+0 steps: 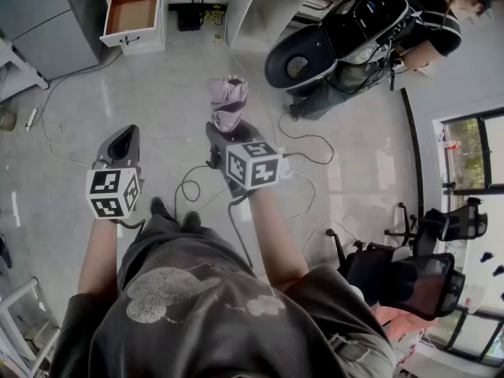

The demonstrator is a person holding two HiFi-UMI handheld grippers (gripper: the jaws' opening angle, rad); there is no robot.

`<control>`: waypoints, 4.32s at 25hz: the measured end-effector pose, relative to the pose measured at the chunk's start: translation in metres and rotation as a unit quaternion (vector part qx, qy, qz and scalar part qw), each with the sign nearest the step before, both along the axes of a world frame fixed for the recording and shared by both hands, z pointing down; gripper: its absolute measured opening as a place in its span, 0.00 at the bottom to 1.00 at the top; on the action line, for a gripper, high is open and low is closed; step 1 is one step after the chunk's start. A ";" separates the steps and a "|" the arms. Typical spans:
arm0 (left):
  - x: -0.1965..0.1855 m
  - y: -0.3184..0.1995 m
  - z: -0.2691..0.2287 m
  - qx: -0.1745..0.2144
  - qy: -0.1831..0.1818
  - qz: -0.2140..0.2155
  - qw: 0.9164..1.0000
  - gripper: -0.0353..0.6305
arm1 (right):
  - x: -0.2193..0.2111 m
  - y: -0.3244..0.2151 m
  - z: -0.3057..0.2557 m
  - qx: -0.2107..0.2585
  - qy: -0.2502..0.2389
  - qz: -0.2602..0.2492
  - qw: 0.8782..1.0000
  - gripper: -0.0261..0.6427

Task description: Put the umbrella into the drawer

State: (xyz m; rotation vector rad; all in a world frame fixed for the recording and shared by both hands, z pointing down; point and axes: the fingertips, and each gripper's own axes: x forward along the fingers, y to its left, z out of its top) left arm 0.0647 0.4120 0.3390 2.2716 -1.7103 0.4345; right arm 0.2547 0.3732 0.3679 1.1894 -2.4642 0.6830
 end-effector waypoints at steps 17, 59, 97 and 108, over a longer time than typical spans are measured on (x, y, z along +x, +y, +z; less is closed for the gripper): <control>-0.016 0.044 -0.008 0.008 0.013 -0.015 1.000 0.07 | -0.011 0.037 -0.008 0.008 0.003 -0.007 1.000 0.34; -0.163 -0.294 0.055 -0.042 0.062 0.013 0.997 0.07 | -0.113 -0.290 0.031 -0.027 0.034 0.055 0.998 0.34; -0.246 -0.504 0.109 -0.051 0.022 -0.273 0.961 0.07 | -0.270 -0.631 0.127 -0.046 0.016 -0.256 0.965 0.34; -0.338 -0.490 0.177 -0.070 0.052 -0.297 0.951 0.07 | -0.377 -0.609 0.179 -0.051 0.058 -0.292 0.953 0.34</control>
